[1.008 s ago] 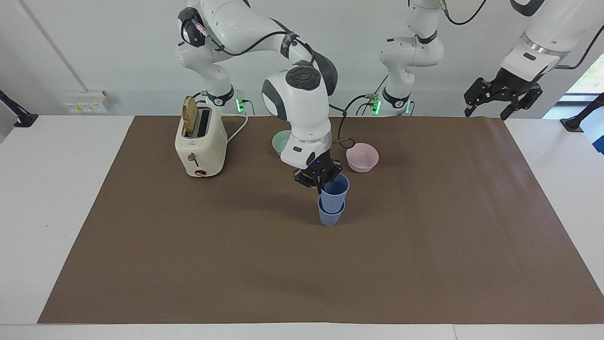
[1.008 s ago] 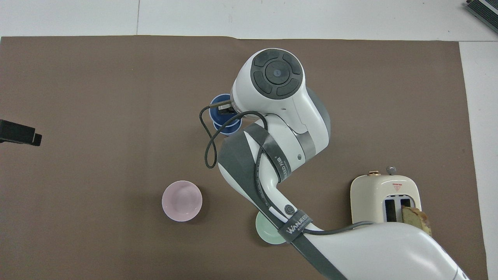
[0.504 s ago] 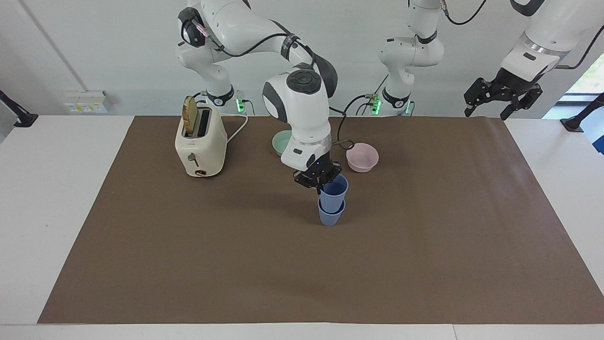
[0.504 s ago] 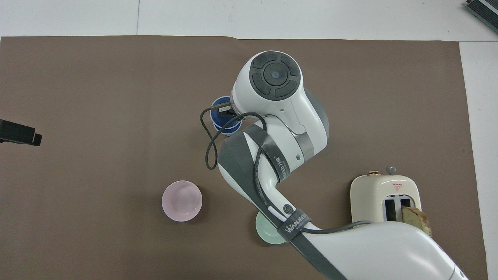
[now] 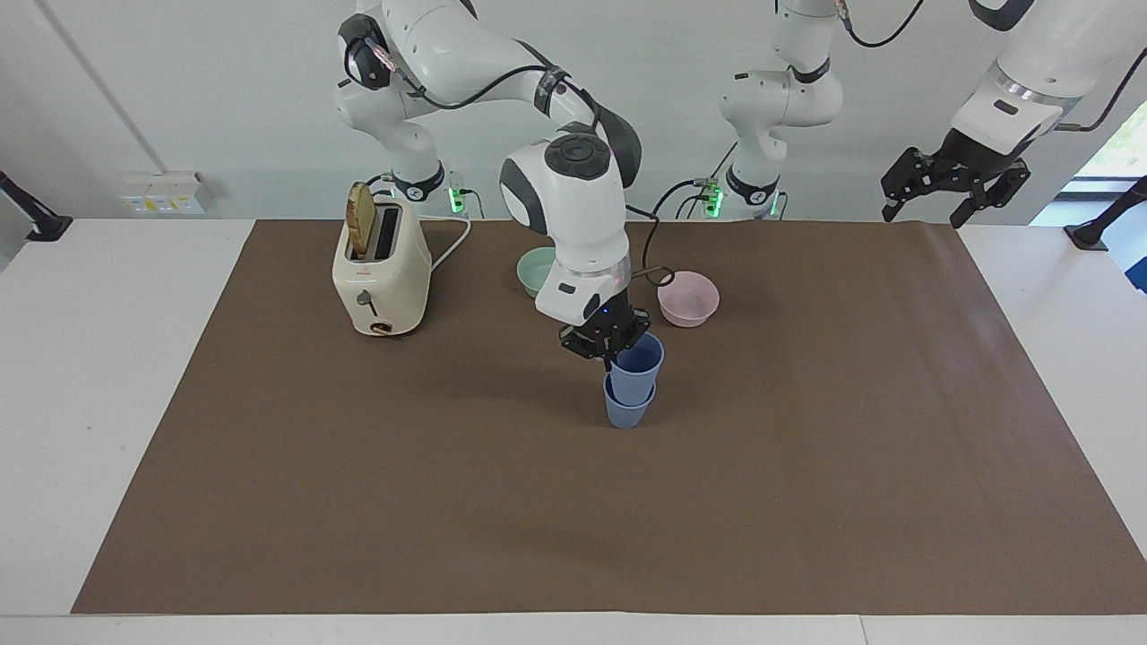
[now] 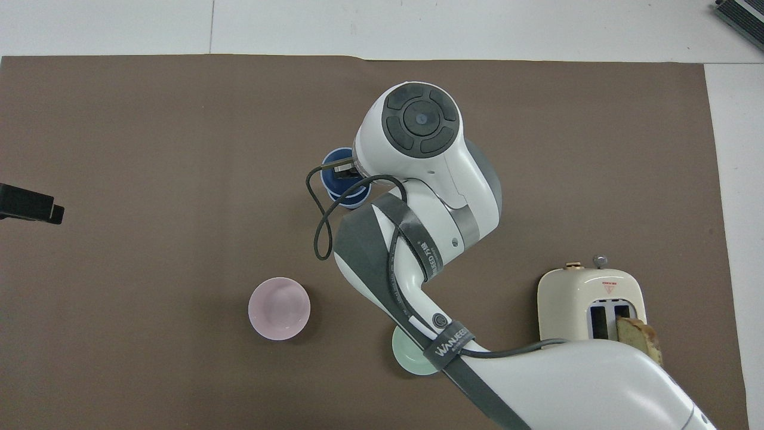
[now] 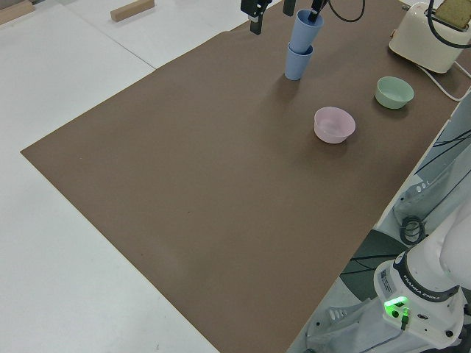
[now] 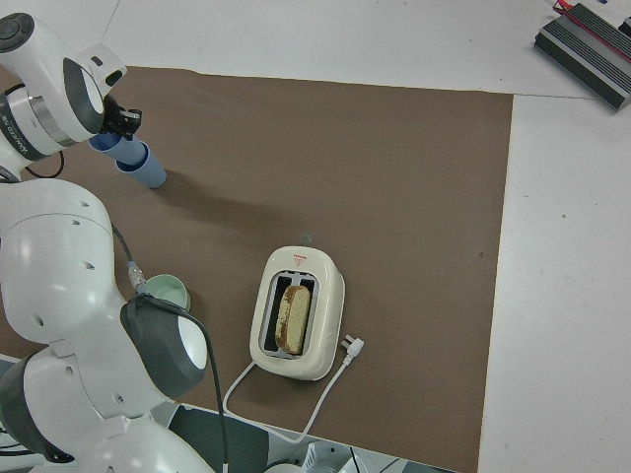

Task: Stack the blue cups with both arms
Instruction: 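Lower the held cup into the placed blue cup with the right gripper, then open the right gripper and lift it off the stacked cups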

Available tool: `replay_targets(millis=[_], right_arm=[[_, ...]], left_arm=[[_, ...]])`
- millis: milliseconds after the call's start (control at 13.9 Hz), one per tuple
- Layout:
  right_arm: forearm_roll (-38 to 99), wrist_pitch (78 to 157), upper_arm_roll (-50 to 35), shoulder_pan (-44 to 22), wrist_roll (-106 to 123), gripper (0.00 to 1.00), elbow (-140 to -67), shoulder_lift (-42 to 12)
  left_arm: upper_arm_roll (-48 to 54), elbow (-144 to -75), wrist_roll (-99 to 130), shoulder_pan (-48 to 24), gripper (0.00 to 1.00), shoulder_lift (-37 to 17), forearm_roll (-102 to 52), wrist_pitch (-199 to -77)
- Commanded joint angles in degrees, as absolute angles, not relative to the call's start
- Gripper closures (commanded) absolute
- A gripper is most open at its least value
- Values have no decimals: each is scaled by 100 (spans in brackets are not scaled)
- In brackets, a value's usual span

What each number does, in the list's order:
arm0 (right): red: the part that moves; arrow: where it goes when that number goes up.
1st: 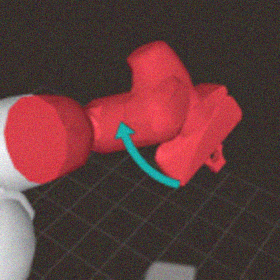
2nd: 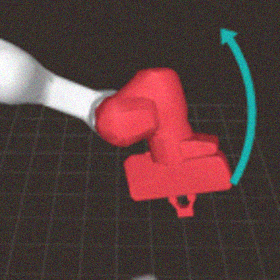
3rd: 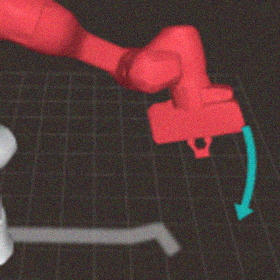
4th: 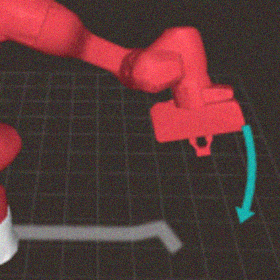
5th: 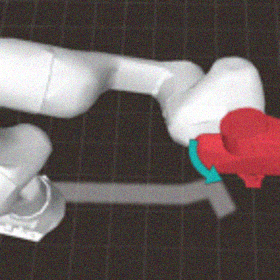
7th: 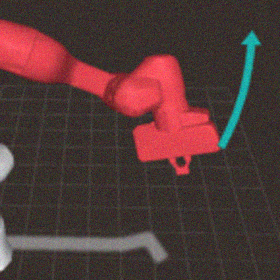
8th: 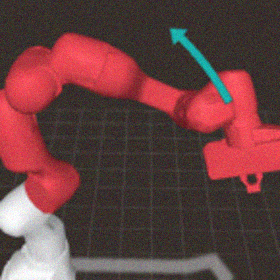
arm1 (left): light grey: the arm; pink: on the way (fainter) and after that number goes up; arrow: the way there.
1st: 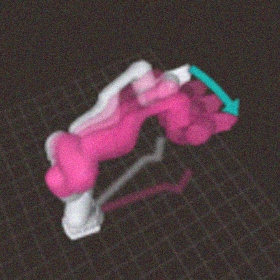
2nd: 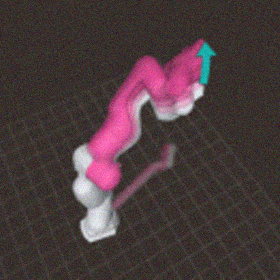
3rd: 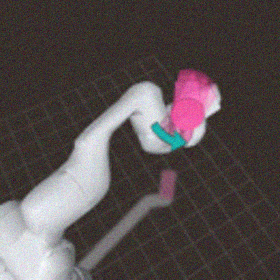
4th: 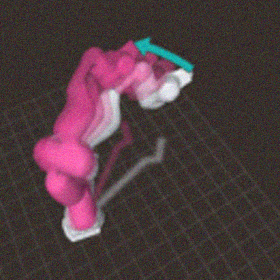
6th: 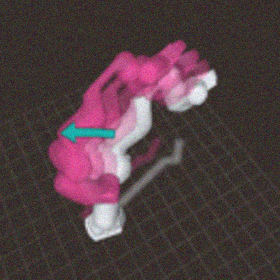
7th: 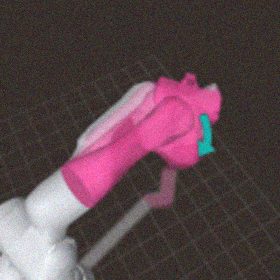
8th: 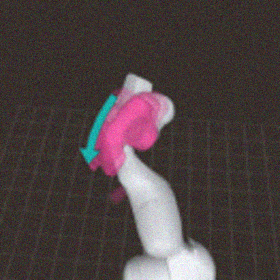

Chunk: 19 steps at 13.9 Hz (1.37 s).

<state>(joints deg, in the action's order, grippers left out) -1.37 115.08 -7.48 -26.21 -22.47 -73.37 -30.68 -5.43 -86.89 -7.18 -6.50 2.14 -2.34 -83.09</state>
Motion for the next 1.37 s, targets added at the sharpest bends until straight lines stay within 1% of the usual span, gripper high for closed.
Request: replay_targets(millis=[0, 72, 144, 216, 288, 504, 576, 648, 720, 1008, 1296], right_arm=[[-202, 11663, -782, -2610, -2312, 100, -7462, -3050], [-202, 11672, -782, -2610, -2312, 100, -7462, -3050], [-202, 11672, -774, -2610, -2312, 88, -7462, -3050], [-202, 11672, -782, -2610, -2320, 79, -7462, -3050], [-202, 11672, -782, -2610, -2320, 77, -7462, -3050], [-202, 11646, -774, -2628, -2347, 63, -7444, -3041], [-211, 11637, -773, -2628, -2347, 54, -7436, -3032], [-220, 11628, -773, -2602, -2329, 22, -7436, -3024], [-255, 11602, -747, -2567, -2286, 0, -7444, -2989], [-378, 11304, -747, -2146, -2232, 0, -7436, -2576], [-352, 10672, -721, -1645, -2241, 0, -7436, -2076]], left_arm=[[-483, -8736, -729, -580, 0, 290, -141, -8262], [-483, -8736, -729, -580, 0, 290, -141, -8253], [-483, -8736, -729, -580, 0, 290, -141, -8262], [-483, -8736, -729, -580, 0, 290, -141, -8253], [-483, -8736, -738, -580, 0, 290, -141, -8253], [-483, -8736, -729, -580, 0, 290, -141, -8262], [-492, -8736, -729, -580, 0, 290, -141, -8253], [-492, -8736, -738, -580, 0, 290, -141, -8262], [-492, -8736, -730, -580, 0, 290, -141, -8253], [-483, -8736, -738, -580, 0, 290, -141, -8253], [-483, -8736, -729, -580, 0, 290, -141, -8262]])
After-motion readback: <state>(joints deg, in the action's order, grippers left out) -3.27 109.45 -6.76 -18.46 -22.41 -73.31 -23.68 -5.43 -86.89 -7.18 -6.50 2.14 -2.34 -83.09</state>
